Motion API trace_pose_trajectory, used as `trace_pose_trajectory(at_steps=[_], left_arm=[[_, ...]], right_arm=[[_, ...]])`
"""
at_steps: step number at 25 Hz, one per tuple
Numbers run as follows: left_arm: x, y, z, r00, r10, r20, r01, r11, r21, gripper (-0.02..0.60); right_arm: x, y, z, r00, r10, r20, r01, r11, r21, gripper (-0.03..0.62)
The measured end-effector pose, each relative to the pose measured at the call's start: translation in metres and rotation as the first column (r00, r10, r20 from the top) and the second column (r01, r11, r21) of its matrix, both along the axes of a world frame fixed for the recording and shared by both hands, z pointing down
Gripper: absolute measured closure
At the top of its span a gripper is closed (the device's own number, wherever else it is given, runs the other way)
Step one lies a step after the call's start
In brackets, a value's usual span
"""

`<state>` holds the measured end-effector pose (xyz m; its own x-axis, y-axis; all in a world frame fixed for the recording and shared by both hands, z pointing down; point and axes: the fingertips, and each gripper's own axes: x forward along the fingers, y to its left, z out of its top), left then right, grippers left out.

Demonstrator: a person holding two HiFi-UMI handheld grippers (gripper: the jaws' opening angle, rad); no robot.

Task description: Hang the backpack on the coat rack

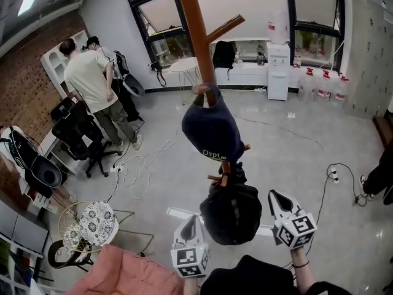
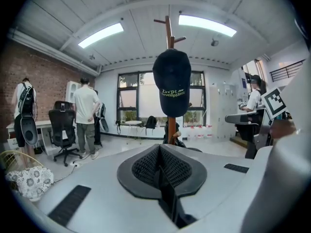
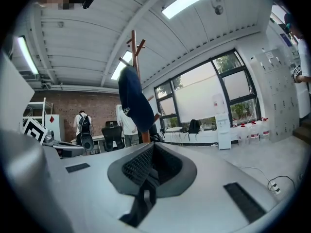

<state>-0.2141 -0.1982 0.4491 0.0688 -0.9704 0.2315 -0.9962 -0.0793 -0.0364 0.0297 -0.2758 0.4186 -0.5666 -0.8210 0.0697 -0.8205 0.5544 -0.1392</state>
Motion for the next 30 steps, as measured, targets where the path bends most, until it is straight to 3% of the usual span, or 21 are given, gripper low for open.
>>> trace_pose_trajectory(at_steps=[15, 30], left_arm=[[-0.021, 0.007, -0.008, 0.998, -0.055, 0.007, 0.055, 0.998, 0.023, 0.565], [-0.023, 0.002, -0.007, 0.999, -0.046, 0.006, 0.046, 0.999, 0.022, 0.565]], right_arm=[[0.001, 0.002, -0.004, 1.0, 0.017, 0.024, -0.017, 1.0, -0.001, 0.582], [0.001, -0.002, -0.001, 0.999, 0.026, 0.027, -0.025, 1.0, -0.006, 0.582]])
